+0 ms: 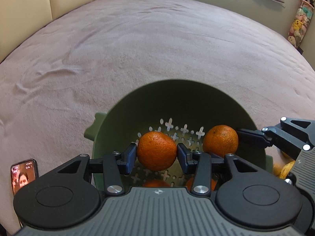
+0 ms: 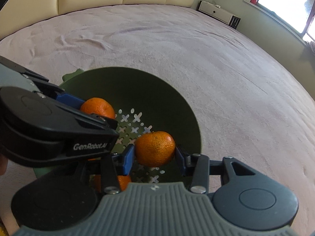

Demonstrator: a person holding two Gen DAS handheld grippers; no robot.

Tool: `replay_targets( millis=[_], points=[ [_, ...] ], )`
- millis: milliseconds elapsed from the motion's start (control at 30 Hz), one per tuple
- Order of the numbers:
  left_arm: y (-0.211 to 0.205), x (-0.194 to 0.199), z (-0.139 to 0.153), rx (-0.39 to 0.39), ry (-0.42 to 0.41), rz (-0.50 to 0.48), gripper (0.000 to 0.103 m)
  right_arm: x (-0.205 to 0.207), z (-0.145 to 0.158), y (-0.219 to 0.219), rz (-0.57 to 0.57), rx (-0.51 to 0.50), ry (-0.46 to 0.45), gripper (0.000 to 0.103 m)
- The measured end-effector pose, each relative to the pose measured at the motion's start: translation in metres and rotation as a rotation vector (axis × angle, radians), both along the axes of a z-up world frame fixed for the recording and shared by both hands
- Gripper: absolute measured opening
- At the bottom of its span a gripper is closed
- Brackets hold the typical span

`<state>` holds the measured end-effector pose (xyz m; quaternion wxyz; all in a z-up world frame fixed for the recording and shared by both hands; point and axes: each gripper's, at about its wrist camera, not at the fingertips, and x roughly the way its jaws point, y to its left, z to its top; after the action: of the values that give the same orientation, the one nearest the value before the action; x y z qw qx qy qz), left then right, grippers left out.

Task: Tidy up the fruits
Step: 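Carry both mandarins into the green colander and release them from both tools, then move both open tools back toward the lemon, pear and banana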

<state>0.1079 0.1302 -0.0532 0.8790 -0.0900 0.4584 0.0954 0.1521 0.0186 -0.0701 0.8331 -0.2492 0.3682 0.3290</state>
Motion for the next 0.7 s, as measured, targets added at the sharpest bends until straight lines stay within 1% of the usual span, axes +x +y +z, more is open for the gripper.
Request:
replay_targets(
  millis=[100,233,333,500,600,700],
  points=[
    [0.0,0.001,-0.005,-0.018,0.02,0.004,0.05,0.003,-0.006,0.002,0.008,-0.011,0.013,0.042],
    [-0.004,0.002,-0.007,0.021,0.034,-0.002,0.05,0.006,-0.014,0.006,0.015,-0.018,0.03,0.042],
    [-0.004,0.003,-0.009,0.03,0.043,-0.004,0.05,0.006,-0.017,0.009,0.03,-0.028,0.037,0.043],
    [-0.002,0.004,-0.009,0.024,0.047,-0.001,0.05,0.006,-0.017,0.009,0.03,-0.031,0.043,0.043],
    [-0.002,0.003,-0.007,0.037,0.039,-0.002,0.05,0.006,-0.015,0.009,0.027,-0.032,0.036,0.042],
    [-0.001,0.002,-0.005,0.031,0.033,0.0,0.051,0.006,-0.011,0.009,0.025,-0.032,0.035,0.042]
  ],
)
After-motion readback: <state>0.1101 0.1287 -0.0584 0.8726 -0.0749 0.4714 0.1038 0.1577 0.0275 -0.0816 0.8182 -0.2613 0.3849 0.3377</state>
